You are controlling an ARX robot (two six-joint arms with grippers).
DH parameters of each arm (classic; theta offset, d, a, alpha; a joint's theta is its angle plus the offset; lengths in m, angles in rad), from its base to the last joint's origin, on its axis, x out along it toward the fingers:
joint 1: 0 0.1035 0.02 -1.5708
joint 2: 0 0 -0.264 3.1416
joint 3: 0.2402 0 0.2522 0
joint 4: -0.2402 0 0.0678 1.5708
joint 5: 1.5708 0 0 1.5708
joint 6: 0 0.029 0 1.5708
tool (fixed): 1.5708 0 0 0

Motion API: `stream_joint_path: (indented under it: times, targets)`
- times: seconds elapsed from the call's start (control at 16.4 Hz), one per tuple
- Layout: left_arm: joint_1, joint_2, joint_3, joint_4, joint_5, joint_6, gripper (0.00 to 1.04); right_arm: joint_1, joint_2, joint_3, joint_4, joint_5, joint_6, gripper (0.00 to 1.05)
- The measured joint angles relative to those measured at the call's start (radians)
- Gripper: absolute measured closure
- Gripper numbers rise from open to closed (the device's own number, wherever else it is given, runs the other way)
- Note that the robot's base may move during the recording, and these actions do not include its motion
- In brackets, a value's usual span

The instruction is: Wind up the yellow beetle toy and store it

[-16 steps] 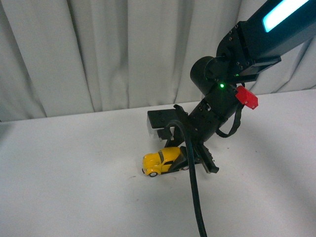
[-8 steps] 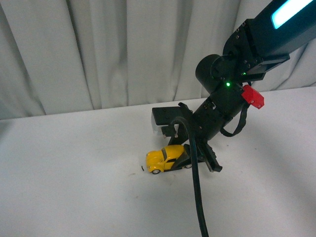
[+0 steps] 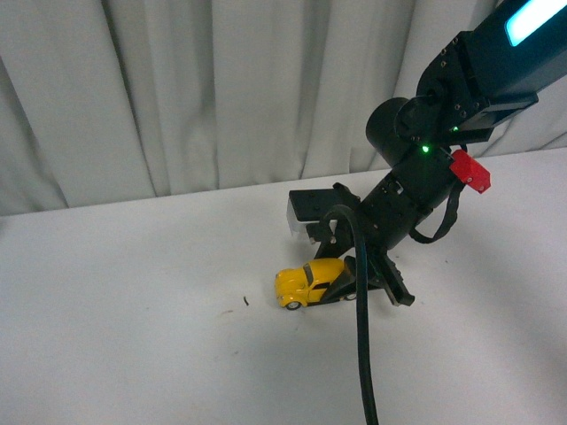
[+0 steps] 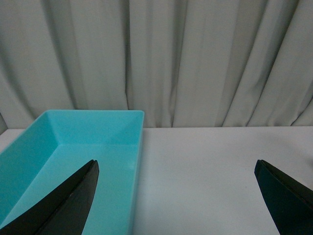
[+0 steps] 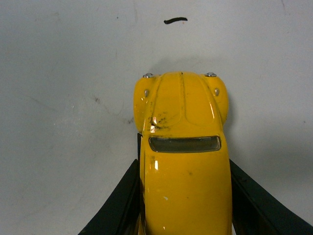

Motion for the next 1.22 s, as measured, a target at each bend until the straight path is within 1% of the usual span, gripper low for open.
stream_joint_path:
  times: [0.49, 0.67, 0.92, 1.22]
  targets:
    - [0.000, 0.000, 0.000, 0.000, 0.000, 0.000, 0.07, -0.066, -0.031, -0.090, 0.025, -0.057, -0.116, 0.62]
    - [0.000, 0.000, 0.000, 0.000, 0.000, 0.000, 0.07, -0.093, -0.034, -0.100, 0.008, -0.071, -0.148, 0.62]
    - [0.000, 0.000, 0.000, 0.000, 0.000, 0.000, 0.07, -0.160, -0.035, -0.110, -0.030, -0.079, -0.215, 0.62]
    - [0.000, 0.000, 0.000, 0.000, 0.000, 0.000, 0.07, -0.238, -0.051, -0.145, -0.068, -0.085, -0.248, 0.62]
